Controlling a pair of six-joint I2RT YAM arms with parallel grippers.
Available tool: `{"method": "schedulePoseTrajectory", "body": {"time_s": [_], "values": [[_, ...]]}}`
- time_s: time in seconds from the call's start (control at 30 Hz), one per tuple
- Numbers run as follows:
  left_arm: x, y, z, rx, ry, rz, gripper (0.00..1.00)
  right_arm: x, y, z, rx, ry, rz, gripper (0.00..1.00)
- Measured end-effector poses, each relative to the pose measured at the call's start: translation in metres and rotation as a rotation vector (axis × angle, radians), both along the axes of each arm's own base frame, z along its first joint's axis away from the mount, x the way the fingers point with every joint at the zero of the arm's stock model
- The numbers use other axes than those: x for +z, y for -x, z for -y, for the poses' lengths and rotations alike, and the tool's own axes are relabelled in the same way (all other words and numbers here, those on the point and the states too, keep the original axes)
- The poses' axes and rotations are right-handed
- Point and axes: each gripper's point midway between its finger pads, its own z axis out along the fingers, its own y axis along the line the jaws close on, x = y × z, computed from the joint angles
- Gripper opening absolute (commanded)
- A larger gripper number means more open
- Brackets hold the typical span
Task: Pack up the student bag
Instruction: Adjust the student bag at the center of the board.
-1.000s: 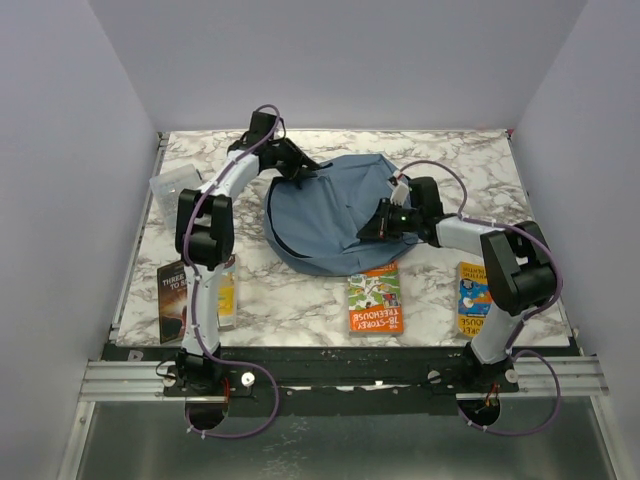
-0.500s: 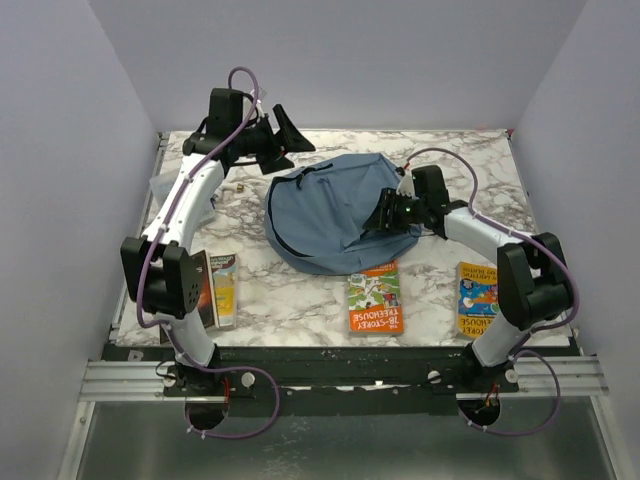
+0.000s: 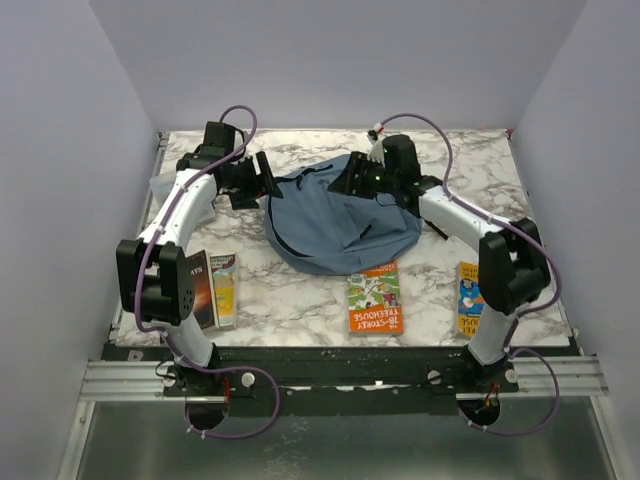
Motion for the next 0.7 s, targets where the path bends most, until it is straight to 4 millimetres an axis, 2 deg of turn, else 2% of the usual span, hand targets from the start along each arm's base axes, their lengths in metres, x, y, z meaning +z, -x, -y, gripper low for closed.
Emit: {"method": "schedulePoseTrajectory", "body": {"time_s": [0.13,0.27,0.33,0.4,0.5,0.63,0.7], "values": [[-0.021,-0.006,-0.009,0.014,-0.027,-0.041,0.67,-0.01,-0.023,-0.028,-0.018,-0.041,-0.022,0.53],[-0.05,-0.009,-0.015,0.026,-0.035,-0.121,0.66,-0.035,-0.025,-0.025,-0.057,-0.023,-0.089,0.52],[-0.064,-0.009,-0.016,0.028,-0.035,-0.159,0.6,-0.044,-0.02,-0.021,-0.069,-0.004,-0.114,0.52],[-0.074,-0.008,-0.014,0.027,-0.02,-0.193,0.46,-0.056,-0.01,-0.011,-0.084,0.027,-0.133,0.53],[-0.085,-0.007,-0.01,0.022,0.01,-0.235,0.19,-0.075,0.024,0.015,-0.108,0.097,-0.173,0.57],[-0.092,-0.006,-0.005,0.029,0.076,-0.268,0.0,-0.08,0.06,0.05,-0.156,0.177,-0.155,0.6],[-0.093,-0.006,-0.004,0.038,0.115,-0.273,0.0,-0.081,0.067,0.06,-0.179,0.197,-0.133,0.6]]}}
